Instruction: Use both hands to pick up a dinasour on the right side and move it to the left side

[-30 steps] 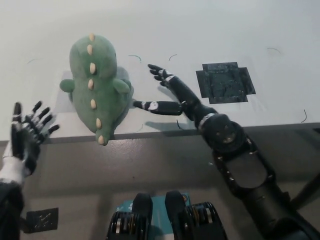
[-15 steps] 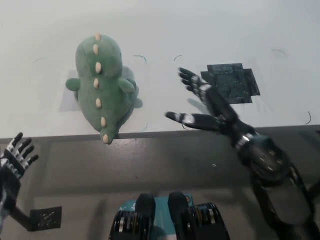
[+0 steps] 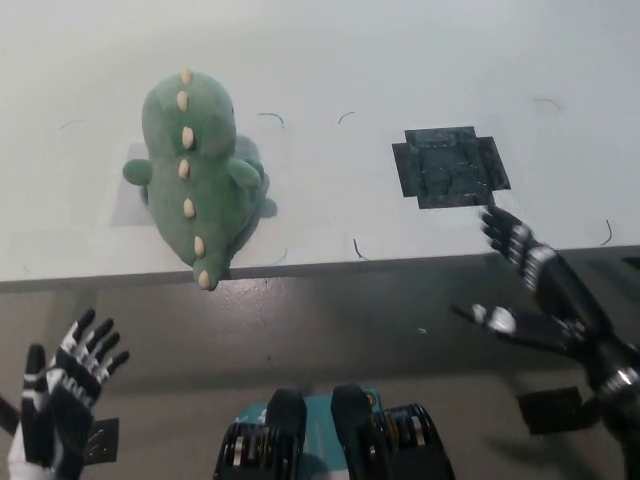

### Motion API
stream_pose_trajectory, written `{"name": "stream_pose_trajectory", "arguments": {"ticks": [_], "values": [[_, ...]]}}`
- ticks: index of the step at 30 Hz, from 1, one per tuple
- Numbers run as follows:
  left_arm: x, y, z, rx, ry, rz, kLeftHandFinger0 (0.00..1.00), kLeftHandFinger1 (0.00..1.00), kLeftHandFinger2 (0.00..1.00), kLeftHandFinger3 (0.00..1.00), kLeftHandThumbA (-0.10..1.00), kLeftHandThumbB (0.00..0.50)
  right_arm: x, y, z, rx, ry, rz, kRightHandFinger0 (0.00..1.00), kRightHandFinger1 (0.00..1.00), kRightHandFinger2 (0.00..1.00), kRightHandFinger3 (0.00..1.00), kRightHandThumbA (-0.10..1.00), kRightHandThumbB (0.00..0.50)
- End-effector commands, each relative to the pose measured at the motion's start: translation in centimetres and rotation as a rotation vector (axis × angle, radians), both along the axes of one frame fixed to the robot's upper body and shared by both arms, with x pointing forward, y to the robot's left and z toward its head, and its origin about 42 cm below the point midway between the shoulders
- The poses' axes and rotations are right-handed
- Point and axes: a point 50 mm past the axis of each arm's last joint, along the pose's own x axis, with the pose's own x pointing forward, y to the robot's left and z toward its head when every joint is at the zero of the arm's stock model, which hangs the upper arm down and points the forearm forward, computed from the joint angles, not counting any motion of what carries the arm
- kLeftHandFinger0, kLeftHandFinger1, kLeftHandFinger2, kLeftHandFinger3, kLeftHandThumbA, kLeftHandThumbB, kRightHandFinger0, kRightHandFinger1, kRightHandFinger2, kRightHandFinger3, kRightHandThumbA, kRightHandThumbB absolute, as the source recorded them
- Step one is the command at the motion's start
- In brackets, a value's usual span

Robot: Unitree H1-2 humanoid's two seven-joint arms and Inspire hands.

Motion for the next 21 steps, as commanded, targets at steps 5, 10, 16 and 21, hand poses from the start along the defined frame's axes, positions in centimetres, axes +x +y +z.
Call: {"name": "stream_pose_trajectory", "arguments": {"ticks": [5,10,16,21], "values": [[-2.7,-1.1,1.2,0.032,-0.117,0.029,1.00,1.00,1.00,1.00,1.00,0.311,-2.7,-3.2,1.5,0.022,-0.127,-0.008,1.00,1.00,1.00,1.00,1.00,0.134],[-3.0,-2.0,1.4,0.041,-0.140,0.021,1.00,1.00,1.00,1.00,1.00,0.338,-5.0,-5.1,1.2,0.011,-0.160,-0.034,1.00,1.00,1.00,1.00,1.00,0.132],[-4.0,-2.8,1.3,0.055,-0.163,0.008,1.00,1.00,1.00,1.00,1.00,0.312,-8.2,-6.8,0.7,0.028,-0.162,-0.017,1.00,1.00,1.00,1.00,1.00,0.175],[-4.8,-3.0,0.7,0.043,-0.173,0.006,1.00,1.00,1.00,1.00,1.00,0.319,-10.2,-7.7,0.2,0.047,-0.140,-0.025,1.00,1.00,1.00,1.00,1.00,0.221]]}}
